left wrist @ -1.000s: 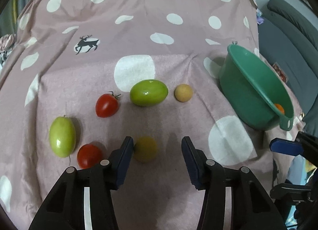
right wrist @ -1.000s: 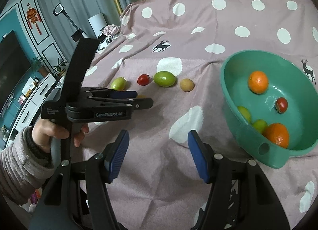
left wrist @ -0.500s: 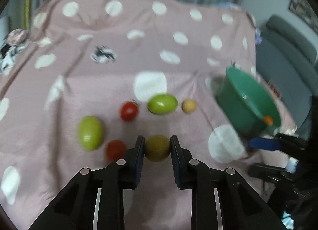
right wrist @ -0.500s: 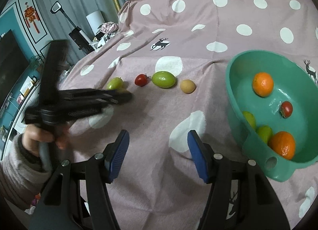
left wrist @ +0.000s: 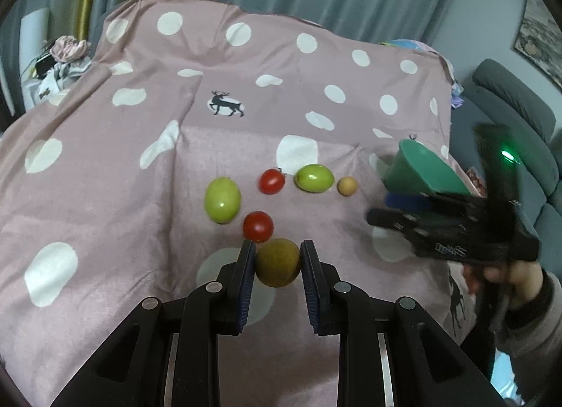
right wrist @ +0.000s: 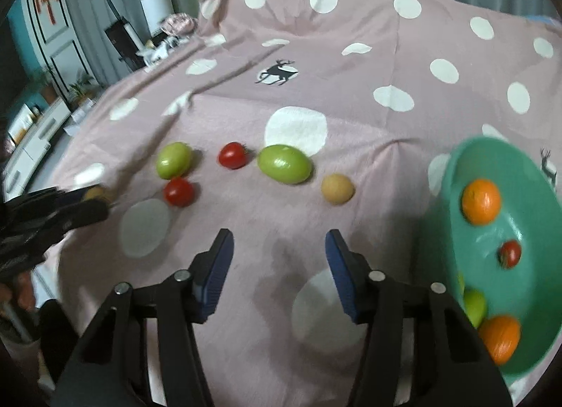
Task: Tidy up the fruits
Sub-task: 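Grasp a small brown fruit with the left tool while the right tool grasps a tan fruit, then carry the brown and tan fruits over the teal bowl with both tools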
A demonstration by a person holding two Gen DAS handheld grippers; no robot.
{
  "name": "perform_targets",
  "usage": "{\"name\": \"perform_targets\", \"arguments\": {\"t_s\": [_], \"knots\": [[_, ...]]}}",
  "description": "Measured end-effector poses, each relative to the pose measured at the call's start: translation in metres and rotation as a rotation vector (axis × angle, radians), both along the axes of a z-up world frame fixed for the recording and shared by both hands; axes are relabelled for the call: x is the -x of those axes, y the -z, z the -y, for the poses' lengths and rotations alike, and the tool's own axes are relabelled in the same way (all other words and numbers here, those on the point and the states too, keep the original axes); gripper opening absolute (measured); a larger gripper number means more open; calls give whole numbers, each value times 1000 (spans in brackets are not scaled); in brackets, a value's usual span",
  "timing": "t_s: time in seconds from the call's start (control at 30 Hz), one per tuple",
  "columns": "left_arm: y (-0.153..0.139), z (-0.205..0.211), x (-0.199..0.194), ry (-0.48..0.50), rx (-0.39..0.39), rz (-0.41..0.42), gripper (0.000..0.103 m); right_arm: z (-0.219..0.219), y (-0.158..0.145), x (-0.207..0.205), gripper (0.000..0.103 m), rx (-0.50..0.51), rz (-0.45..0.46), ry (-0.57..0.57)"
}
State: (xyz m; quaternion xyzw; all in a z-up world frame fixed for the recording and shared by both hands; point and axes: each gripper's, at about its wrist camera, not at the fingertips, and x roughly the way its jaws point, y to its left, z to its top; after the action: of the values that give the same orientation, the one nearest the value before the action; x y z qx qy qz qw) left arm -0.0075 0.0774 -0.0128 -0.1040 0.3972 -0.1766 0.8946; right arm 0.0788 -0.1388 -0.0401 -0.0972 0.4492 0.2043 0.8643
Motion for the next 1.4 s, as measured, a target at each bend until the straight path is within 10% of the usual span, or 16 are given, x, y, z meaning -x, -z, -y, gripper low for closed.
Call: {"name": "perform_targets", "arguments": {"t_s": [0.57,0.83,1.4], "knots": [[4,-6,-3,34,46,17,26,-16,35,-72,35,263,-26,109],[4,-2,-3,38,39,5,26,-9,34,-75,29,129,-90,86],[-6,32,10,84,-9,0,26,14,-12,48,29,-177,-46,-67]]}}
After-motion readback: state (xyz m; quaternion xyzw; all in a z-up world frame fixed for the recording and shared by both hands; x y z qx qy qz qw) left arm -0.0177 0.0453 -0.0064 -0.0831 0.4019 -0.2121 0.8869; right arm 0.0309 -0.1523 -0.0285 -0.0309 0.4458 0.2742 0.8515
